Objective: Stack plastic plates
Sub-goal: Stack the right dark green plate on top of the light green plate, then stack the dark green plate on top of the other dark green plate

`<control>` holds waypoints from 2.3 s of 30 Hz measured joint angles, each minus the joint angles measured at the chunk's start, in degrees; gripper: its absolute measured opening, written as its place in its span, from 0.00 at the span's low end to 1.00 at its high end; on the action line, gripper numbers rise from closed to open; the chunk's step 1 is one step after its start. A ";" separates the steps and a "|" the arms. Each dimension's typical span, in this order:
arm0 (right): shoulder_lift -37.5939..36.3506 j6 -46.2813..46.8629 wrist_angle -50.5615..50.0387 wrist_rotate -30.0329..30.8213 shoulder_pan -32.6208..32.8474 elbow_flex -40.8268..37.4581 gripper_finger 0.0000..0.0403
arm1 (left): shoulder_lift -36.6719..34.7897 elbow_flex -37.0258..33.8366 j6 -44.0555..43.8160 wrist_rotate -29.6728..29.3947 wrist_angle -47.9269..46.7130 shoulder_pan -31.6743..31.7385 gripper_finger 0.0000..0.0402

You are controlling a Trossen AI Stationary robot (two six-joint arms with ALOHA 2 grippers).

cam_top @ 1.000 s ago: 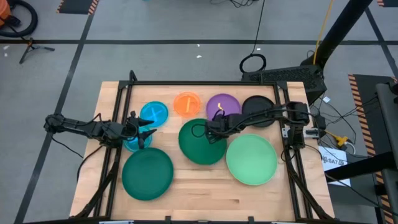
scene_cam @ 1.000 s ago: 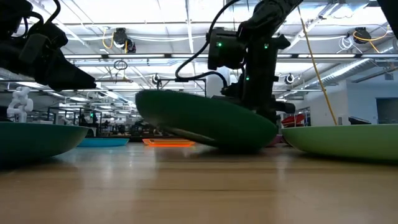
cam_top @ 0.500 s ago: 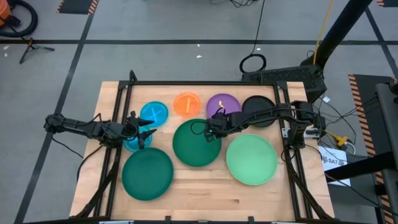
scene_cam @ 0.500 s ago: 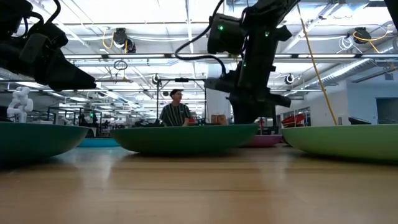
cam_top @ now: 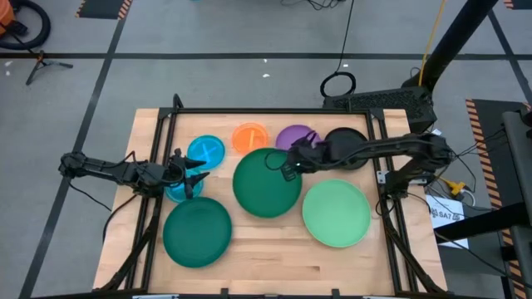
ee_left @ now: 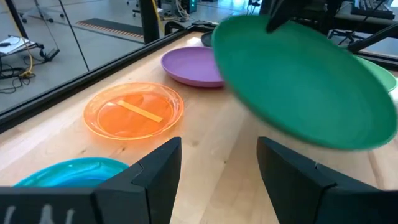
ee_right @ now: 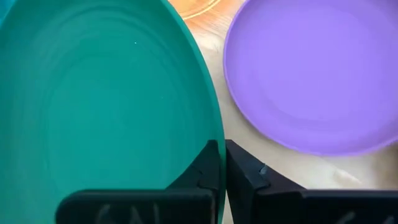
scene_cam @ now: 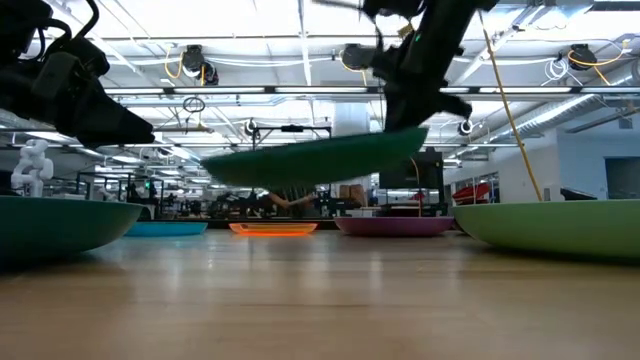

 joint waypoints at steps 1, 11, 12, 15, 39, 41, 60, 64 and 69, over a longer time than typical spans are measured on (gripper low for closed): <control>-1.25 -0.50 -0.53 -0.16 0.00 0.00 0.01 | -0.01 0.00 -0.12 0.01 0.00 0.00 0.53; -13.90 -0.48 -17.02 -1.89 2.47 0.04 0.01 | 0.00 0.00 -3.31 0.00 0.02 0.00 0.53; -14.98 0.48 -18.63 -1.86 3.18 0.04 0.01 | 0.02 0.00 -3.75 0.02 0.00 0.00 0.53; -18.02 2.73 -20.94 -1.86 5.36 -1.32 0.01 | 0.01 0.00 -5.02 0.02 0.02 0.02 0.53; -47.70 17.43 -15.77 -7.02 17.45 -35.00 0.01 | 0.00 0.00 -7.50 0.02 0.00 0.00 0.53; -47.65 17.55 -17.46 -6.31 17.68 -35.06 0.01 | 0.02 0.00 -7.49 0.02 0.00 0.00 0.53; -47.68 17.25 -19.89 -6.21 17.73 -35.01 0.22 | 0.01 0.00 -10.80 0.02 0.00 0.00 0.53; -47.65 17.33 -17.42 -4.19 17.73 -35.04 0.27 | -0.01 0.00 -12.21 0.02 0.01 0.02 0.53; -47.17 12.44 -6.45 1.60 17.70 -35.10 0.27 | 0.00 0.00 -13.95 0.02 0.02 0.01 0.53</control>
